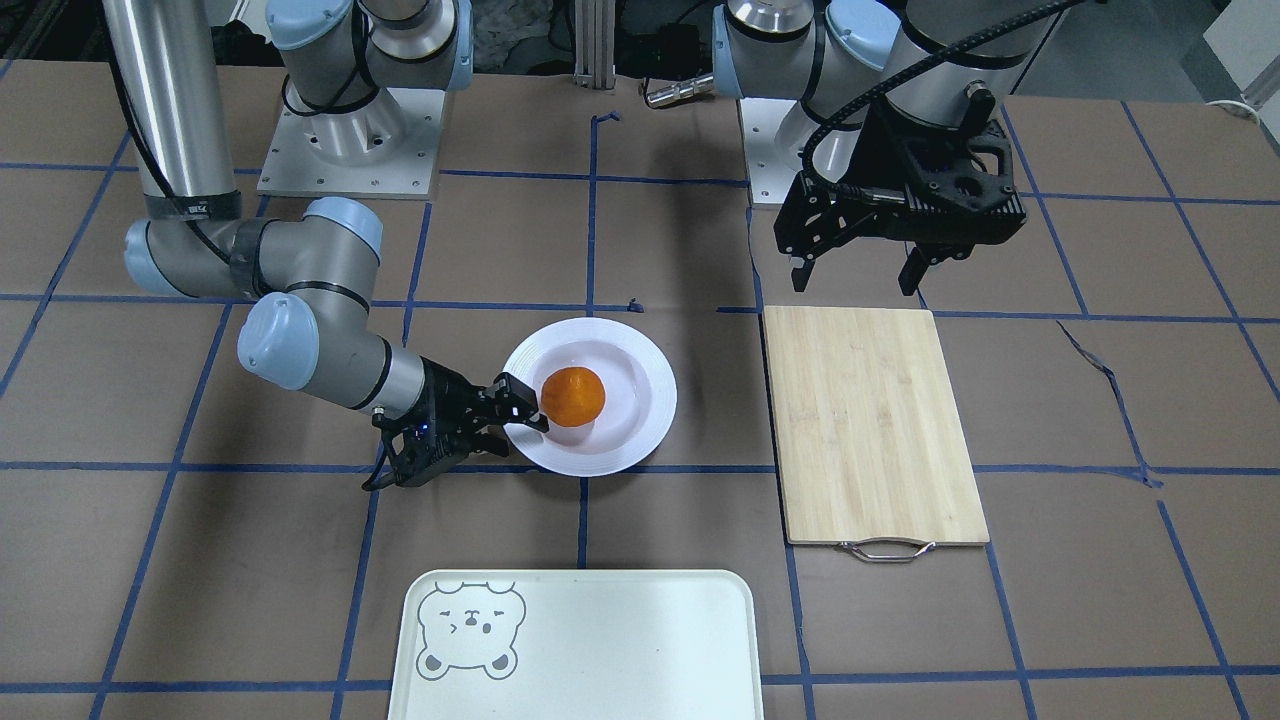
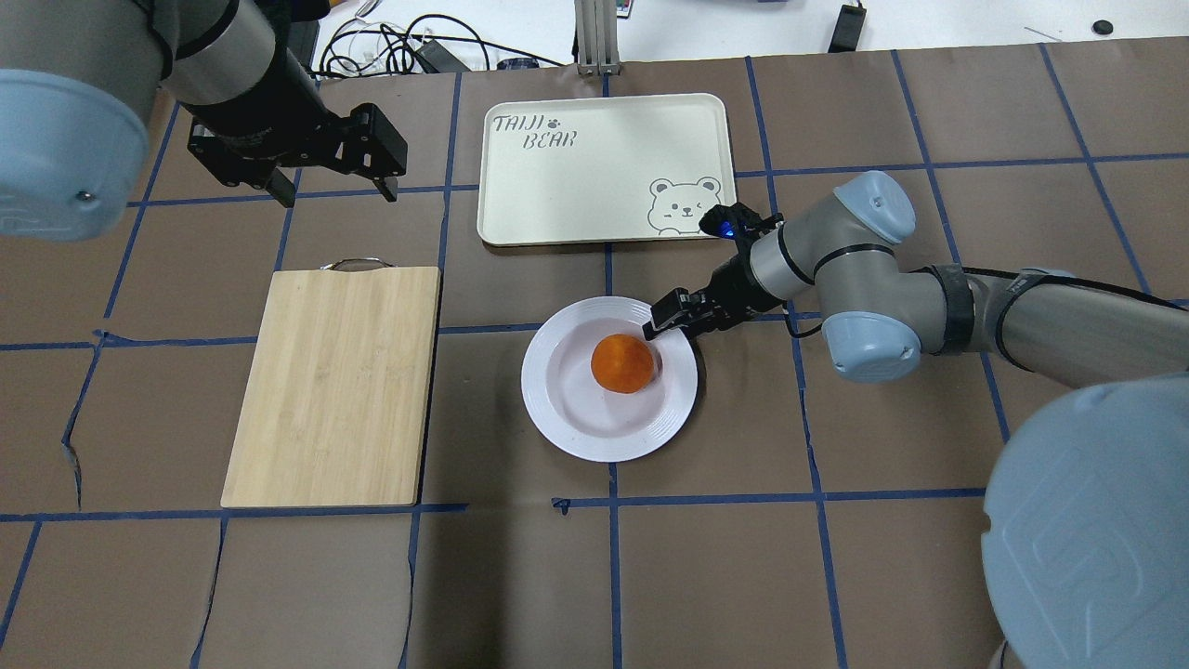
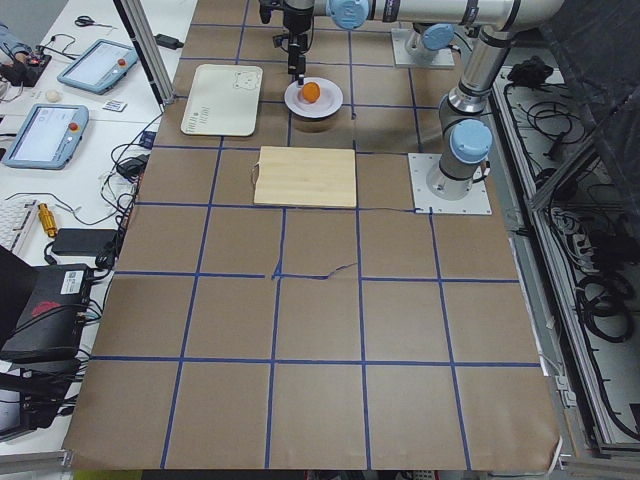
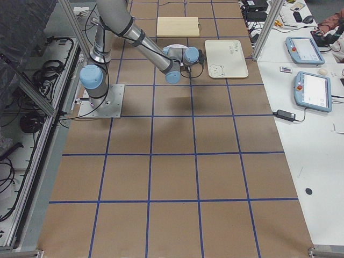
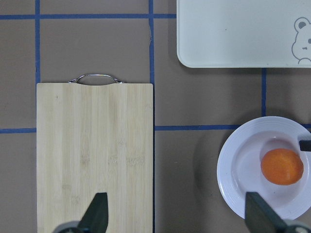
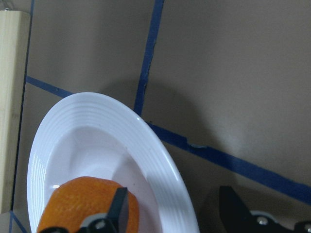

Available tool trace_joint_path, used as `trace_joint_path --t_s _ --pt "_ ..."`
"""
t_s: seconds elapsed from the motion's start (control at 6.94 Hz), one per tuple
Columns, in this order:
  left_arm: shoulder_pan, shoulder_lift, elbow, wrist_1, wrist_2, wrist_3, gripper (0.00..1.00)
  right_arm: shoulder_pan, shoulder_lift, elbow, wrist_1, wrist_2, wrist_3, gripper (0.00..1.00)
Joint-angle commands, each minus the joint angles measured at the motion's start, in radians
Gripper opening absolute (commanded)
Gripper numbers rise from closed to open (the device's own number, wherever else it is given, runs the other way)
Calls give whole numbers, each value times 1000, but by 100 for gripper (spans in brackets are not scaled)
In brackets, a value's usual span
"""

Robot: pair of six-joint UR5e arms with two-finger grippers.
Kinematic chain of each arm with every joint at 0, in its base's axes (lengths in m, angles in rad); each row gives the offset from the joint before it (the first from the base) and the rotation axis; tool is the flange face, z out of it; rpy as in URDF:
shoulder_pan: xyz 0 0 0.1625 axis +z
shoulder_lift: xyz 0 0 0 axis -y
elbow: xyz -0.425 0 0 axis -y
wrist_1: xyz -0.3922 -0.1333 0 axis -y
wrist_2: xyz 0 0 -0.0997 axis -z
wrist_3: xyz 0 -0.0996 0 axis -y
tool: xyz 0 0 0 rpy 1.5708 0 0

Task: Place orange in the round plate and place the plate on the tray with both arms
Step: 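Lower the right gripper onto the rim of the white plate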

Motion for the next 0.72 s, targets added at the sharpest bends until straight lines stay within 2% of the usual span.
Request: trace_joint_path --t_s 0.0,0.14,0.58 --pt "0 0 0 -1 -2 0 100 12 1 0 3 14 3 64" --pt "0 0 -2 -1 -2 0 100 14 1 0 4 12 3 55" --pt "0 0 0 -1 3 2 100 12 30 0 7 14 4 10"
